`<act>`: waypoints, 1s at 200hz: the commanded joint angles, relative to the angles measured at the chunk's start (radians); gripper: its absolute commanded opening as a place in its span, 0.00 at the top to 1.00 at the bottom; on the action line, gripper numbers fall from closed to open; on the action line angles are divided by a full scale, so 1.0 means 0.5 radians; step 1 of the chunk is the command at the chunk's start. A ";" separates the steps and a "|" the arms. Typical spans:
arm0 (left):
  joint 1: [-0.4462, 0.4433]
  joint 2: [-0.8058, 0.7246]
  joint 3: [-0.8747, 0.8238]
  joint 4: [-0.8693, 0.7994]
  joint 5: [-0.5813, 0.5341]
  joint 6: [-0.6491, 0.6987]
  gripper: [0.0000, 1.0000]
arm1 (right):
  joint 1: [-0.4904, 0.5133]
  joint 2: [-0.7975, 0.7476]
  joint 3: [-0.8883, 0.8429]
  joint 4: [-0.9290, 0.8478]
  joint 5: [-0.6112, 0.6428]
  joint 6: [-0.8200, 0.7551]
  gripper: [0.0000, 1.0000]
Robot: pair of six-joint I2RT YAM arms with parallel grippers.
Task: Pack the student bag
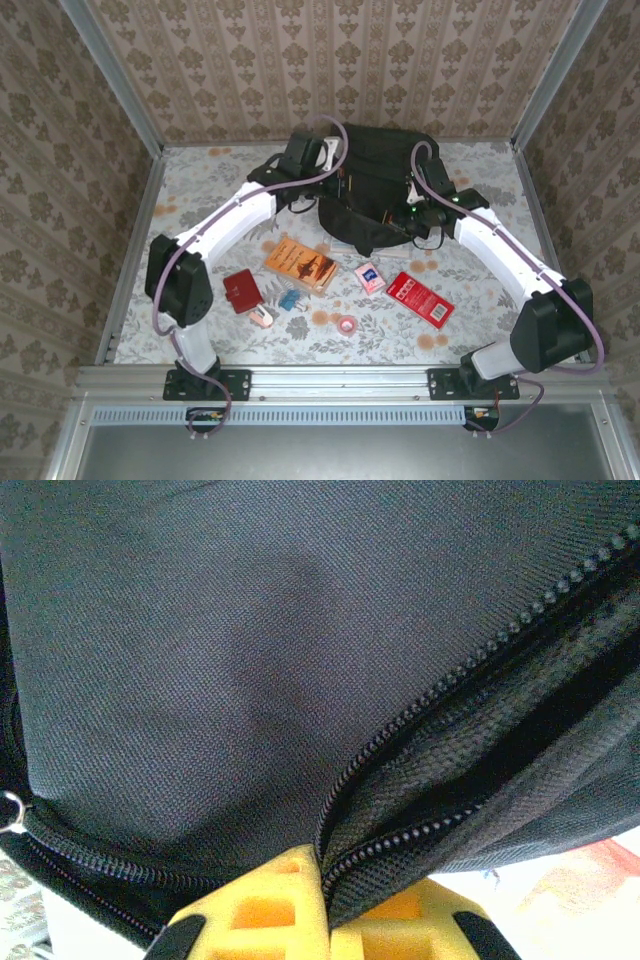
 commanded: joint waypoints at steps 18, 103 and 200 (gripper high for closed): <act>-0.103 0.183 0.195 -0.140 0.116 0.148 1.00 | -0.004 0.078 0.172 -0.370 0.287 -0.351 0.98; -0.238 0.248 0.030 0.181 0.216 -0.143 1.00 | -0.349 -0.101 -0.041 -0.248 0.283 0.260 0.48; -0.277 0.197 -0.055 0.415 0.295 -0.335 1.00 | -0.238 -0.554 -0.927 0.743 0.032 1.679 0.21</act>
